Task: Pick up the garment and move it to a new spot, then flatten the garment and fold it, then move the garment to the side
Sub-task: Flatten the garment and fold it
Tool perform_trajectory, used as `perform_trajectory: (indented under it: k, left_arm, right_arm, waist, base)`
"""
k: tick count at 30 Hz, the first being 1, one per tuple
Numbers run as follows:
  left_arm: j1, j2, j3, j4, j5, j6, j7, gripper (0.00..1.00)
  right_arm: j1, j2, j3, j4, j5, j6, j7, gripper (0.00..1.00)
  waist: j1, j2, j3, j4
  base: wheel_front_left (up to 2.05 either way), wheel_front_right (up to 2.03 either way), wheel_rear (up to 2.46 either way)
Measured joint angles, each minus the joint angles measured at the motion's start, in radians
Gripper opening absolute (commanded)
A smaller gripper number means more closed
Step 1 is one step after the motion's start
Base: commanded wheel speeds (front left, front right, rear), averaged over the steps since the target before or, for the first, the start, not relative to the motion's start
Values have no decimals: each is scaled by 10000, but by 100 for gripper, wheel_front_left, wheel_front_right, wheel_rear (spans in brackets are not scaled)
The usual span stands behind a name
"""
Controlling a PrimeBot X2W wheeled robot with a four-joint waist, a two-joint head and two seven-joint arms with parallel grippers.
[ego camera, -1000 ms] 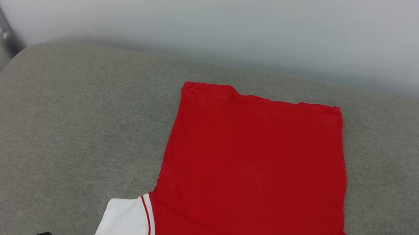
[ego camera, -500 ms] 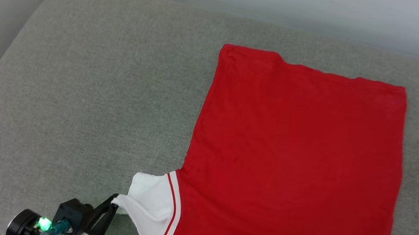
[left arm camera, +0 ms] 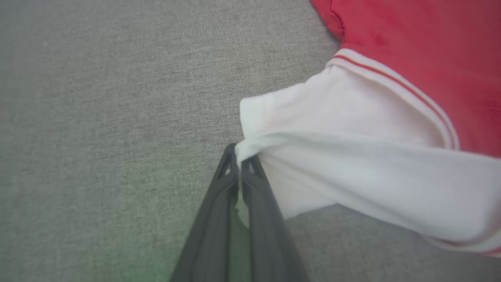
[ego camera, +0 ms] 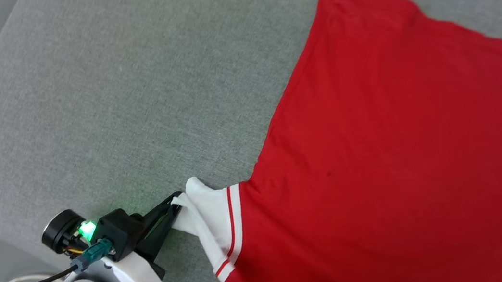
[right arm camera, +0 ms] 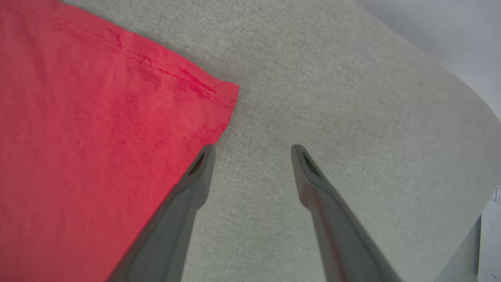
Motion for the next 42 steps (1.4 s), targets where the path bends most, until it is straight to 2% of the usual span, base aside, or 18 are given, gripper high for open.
perform_trajectory:
  k: [6,11,13,22,27,34,42]
  left_arm:
    - [-198,-240,128,-176,199,-35,-98,0]
    - [-219,-382,217,-59,236,-148,-169,0]
    - [-222,-454,247,15,236,-209,-171,0]
    - [-92,-593,410,441,201,-353,-125,0]
    - [407,-412,554,627,128,-337,-65,0]
    - [1102,-115,568,663,-150,-224,-48,0]
    - [1798,343,717,589,-437,-15,-33,0]
  right_arm:
    - [264,560,-180,460,-180,0,-111,100]
    - [524,472,-88,326,-75,-2,-222,100]
    - [562,362,50,251,-29,-4,-247,0]
    - [819,274,556,290,174,0,-1158,0]
    - [1003,205,1037,-71,560,0,-1898,0]
    - [2106,-767,1923,-1601,1724,0,-2901,0]
    - [4581,-2746,2594,-3674,2815,0,-3908,0]
  waist:
    - [-1,0,795,428]
    - [-3,0,1030,596]
    - [-4,0,1013,600]
    - [-3,0,377,440]
    - [-2,0,-383,190]
    - [-3,0,-1581,-351]
    - [-4,0,-2622,-1257]
  base:
    - [0,0,0]
    - [0,0,0]
    - [0,0,0]
    - [0,0,0]
    - [0,0,0]
    - [0,0,0]
    - [0,0,0]
